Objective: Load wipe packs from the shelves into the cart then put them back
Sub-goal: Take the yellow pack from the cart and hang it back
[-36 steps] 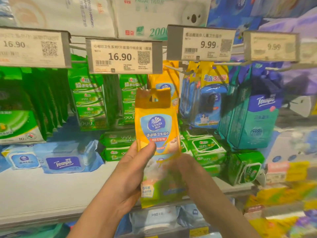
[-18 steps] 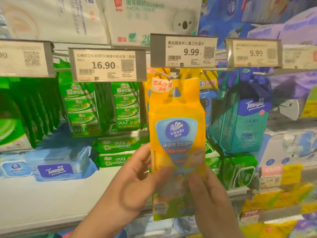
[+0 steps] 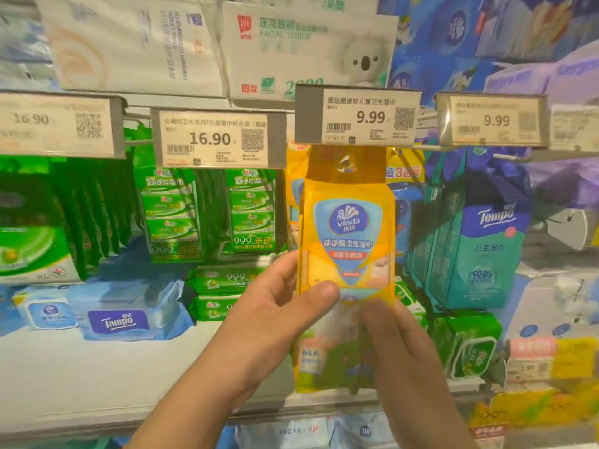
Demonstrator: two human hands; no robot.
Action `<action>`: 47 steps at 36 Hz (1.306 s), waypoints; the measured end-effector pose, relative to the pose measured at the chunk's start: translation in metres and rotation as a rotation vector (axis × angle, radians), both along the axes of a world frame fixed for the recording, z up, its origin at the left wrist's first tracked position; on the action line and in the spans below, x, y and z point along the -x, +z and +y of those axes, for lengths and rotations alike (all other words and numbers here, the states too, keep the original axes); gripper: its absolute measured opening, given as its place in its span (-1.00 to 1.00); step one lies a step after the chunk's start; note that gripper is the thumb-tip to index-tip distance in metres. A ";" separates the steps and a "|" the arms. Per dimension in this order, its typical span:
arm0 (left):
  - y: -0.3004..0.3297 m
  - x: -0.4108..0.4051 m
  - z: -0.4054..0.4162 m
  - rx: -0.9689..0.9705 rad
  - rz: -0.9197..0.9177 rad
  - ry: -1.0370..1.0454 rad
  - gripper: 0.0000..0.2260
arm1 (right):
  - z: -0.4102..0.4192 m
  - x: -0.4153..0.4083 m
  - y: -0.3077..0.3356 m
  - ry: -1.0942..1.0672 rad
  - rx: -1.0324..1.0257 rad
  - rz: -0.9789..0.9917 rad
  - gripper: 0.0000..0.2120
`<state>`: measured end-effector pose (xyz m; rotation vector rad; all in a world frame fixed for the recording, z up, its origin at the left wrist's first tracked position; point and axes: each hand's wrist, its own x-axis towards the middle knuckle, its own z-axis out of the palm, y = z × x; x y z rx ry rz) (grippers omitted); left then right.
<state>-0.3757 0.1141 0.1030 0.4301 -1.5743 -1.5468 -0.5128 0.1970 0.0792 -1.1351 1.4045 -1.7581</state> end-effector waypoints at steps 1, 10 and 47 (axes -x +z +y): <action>-0.002 0.001 -0.001 -0.002 -0.009 0.005 -0.64 | -0.003 0.000 -0.001 0.008 0.000 -0.019 -0.77; -0.039 0.003 -0.009 -0.026 -0.073 0.158 -0.58 | -0.023 0.017 -0.031 0.106 0.036 -0.048 -0.59; -0.037 0.029 -0.109 0.142 -0.613 0.543 -0.71 | -0.150 0.023 -0.025 -0.057 -0.143 -0.104 -0.86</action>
